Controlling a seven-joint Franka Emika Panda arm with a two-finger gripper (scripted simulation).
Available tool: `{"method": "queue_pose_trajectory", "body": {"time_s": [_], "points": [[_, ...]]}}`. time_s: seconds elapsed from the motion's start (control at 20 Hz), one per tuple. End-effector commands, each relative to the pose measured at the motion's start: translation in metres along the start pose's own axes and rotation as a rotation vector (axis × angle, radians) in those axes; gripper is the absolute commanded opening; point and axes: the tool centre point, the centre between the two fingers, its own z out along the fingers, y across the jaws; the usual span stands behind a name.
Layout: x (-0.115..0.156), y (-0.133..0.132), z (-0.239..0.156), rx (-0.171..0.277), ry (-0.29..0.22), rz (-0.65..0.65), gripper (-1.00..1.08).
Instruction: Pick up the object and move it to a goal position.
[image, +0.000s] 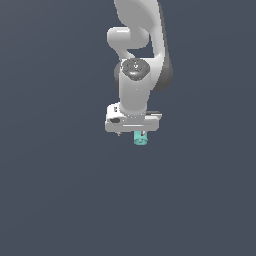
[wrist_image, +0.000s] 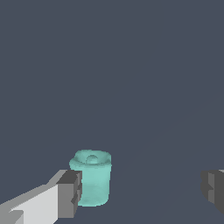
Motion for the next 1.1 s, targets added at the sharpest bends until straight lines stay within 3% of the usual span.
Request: {"method": "queue_pose_trajectory", "body": {"time_s": [0.0,0.55,1.05], "points": [[-0.001,0.002,0.002,-0.004,-0.004,-0.003,1.00],[-0.006,-0.006,0.011,-0.002,0.002,0.007,1.00],[-0.036,-0.034,0.048,0.007,0.024,0.048,1.00]]}}
